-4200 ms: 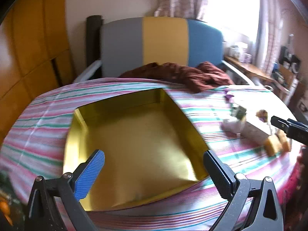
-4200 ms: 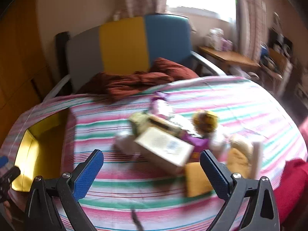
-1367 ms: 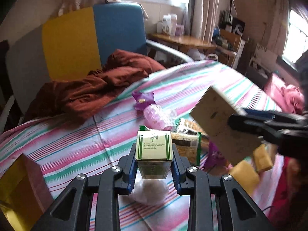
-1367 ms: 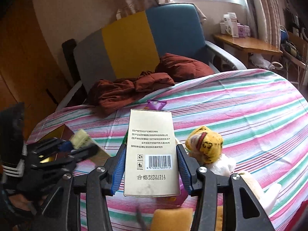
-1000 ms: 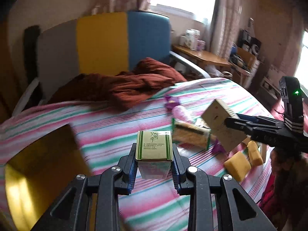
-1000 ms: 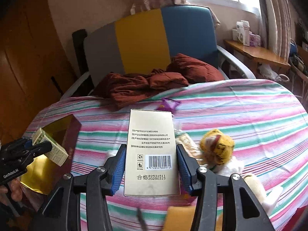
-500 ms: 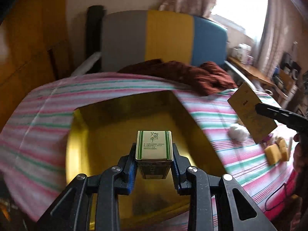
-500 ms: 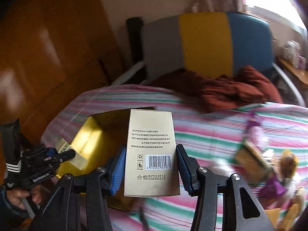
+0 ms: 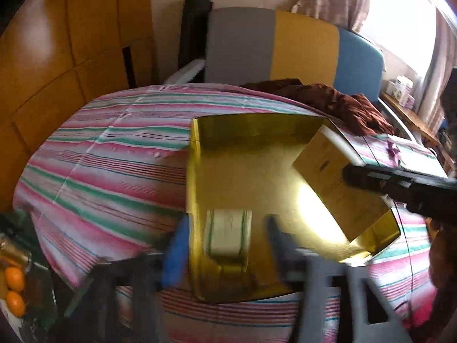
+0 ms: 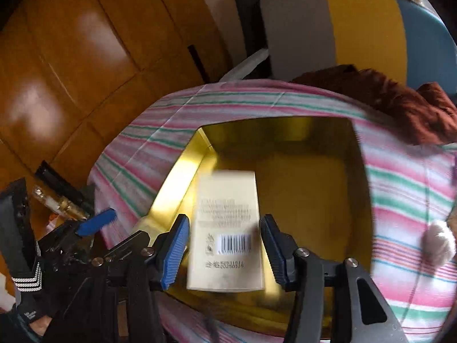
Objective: Organize objects
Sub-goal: 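Carry both boxes over the gold tin and release them inside, then move both tools back toward the scattered items on the table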
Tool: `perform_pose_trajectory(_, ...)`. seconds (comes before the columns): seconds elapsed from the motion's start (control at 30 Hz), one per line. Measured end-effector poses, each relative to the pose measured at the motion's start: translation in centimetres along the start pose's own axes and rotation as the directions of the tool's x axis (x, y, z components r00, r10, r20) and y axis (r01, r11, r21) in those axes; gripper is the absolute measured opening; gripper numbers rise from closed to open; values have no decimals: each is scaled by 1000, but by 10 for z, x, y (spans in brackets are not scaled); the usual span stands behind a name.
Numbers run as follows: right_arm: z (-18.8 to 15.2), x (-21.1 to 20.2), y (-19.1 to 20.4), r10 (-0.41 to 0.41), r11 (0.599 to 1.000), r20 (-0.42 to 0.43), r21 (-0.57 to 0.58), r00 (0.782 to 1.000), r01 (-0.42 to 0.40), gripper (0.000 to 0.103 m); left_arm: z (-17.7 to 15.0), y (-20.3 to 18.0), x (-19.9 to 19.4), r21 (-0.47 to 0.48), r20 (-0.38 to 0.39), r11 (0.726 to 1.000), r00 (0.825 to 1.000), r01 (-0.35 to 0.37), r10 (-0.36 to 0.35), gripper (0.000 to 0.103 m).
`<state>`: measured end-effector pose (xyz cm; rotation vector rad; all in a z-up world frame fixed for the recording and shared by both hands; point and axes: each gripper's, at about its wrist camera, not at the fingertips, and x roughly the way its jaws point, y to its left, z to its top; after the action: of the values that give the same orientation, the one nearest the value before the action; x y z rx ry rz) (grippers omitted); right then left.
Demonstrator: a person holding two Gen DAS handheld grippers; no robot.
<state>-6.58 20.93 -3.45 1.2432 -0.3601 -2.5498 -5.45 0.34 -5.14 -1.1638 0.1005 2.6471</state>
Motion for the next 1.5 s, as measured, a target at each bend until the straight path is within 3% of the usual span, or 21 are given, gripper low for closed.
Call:
perform_pose_trajectory(0.03,-1,2,4,-1,1000,-3,-6,1000,1,54,2,2,-3,-9,20,1000,1000,-13,13,83)
perform_pose_trajectory(0.23,-10,-6,5,-38,999,7,-17,999,39,55,2,12,-20,-49,68,999,998,-12,16,83)
perform_pose_trajectory(0.57,-22,-29,6,-157,986,80,-46,984,161,55,12,-6,-44,-55,139,998,990,-28,36,91)
perform_pose_trajectory(0.9,-31,-53,-4,-255,963,149,-47,955,264,55,12,-32,-53,4,153,1000,988,-5,4,91)
perform_pose_trajectory(1.5,-52,-75,-56,-335,942,135,86,933,326,55,8,-75,-43,101,112,994,992,51,-63,91)
